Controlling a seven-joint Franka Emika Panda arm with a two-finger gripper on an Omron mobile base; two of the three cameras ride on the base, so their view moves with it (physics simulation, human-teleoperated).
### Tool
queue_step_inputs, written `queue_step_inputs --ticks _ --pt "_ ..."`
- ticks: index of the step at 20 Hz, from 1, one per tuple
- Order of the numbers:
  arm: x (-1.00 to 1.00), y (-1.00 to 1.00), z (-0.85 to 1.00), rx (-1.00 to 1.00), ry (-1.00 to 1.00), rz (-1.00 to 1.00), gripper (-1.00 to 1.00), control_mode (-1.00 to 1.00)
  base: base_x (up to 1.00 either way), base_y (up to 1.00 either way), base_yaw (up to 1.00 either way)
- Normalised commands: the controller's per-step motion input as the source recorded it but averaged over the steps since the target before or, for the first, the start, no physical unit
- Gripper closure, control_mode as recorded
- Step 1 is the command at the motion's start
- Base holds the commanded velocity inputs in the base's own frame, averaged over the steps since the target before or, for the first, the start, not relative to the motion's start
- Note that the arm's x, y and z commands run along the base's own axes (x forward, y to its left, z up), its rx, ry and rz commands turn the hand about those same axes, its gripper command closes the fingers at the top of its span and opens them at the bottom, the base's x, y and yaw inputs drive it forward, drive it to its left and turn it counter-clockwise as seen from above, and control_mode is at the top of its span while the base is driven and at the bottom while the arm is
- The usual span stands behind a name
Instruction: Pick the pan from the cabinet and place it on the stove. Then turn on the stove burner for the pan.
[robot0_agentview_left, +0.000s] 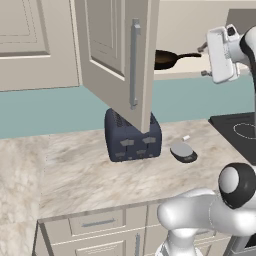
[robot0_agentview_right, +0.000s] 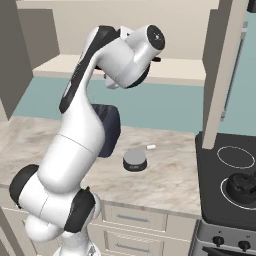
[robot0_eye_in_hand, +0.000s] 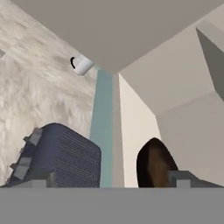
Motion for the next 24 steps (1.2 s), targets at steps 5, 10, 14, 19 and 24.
queue_step_inputs --ticks 5,10,14,19,24 --pt "0.66 0.00 0.00 0.00 0.00 -0.05 -1.00 -1.00 0.00 0.00 0.00" --pt "0.59 -0.11 0.00 0.00 0.00 -0.01 -1.00 -1.00 0.00 0.00 0.00" --pt "0.50 -0.21 0.00 0.00 0.00 0.00 -1.00 -1.00 0.00 0.00 0.00" --pt "0.36 -0.29 0.00 0.00 0.00 0.00 -1.00 -1.00 0.00 0.00 0.00" --pt "0.24 -0.30 -0.02 0.00 -0.02 0.00 -1.00 -1.00 0.00 0.00 0.00"
